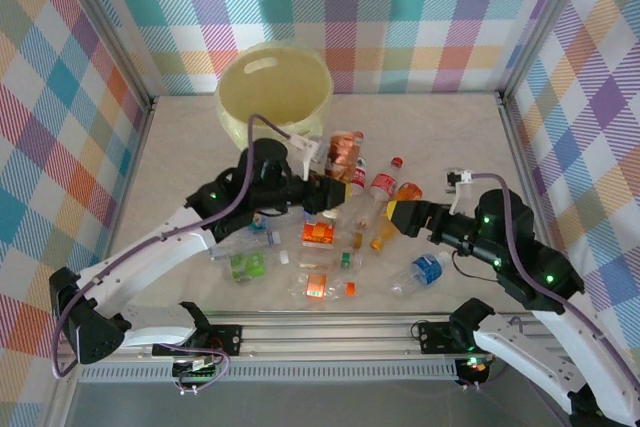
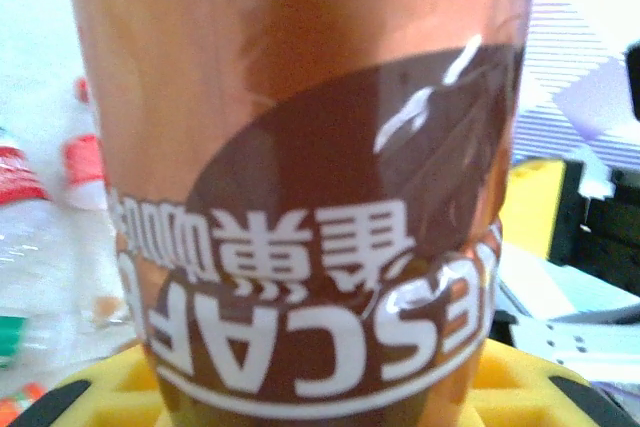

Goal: Put the plastic bottles in the bin

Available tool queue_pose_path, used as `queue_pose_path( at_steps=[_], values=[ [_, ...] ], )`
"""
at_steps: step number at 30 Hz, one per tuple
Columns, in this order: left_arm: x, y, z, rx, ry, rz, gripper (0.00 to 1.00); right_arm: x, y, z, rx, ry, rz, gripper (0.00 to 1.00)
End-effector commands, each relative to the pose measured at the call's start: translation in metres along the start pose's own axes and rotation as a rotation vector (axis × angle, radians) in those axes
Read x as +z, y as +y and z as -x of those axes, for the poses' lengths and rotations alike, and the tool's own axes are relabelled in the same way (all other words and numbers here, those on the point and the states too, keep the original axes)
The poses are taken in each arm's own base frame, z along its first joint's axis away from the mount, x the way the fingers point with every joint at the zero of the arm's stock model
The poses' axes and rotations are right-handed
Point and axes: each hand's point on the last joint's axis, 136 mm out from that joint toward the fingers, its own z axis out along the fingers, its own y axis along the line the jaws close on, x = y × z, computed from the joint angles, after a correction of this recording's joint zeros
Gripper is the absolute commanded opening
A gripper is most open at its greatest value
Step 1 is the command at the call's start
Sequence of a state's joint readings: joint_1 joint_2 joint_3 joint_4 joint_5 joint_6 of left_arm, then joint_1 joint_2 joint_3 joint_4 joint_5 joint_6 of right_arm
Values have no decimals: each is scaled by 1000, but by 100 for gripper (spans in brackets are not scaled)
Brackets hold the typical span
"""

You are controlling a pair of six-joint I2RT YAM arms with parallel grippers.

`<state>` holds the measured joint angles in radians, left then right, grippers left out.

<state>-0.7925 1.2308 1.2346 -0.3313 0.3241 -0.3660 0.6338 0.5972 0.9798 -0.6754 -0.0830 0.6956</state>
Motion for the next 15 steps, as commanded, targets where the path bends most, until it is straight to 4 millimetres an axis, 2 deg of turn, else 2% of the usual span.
queue_pose_path(
  at_steps=[1,4,9,15],
  values=[
    [-24,15,17,70,13,100,36,-7,-31,-11,-29,26,-151,100],
    [-32,29,43,102,-3,163,37,-6,-45,-16,-18,37,-213,100],
    [-39,53,84,148,-24,259,37,-2,-51,-24,-19,63,-226,100],
    [-39,92,127,181,-55,384,37,-6,-60,-29,-16,64,-253,100]
  ],
)
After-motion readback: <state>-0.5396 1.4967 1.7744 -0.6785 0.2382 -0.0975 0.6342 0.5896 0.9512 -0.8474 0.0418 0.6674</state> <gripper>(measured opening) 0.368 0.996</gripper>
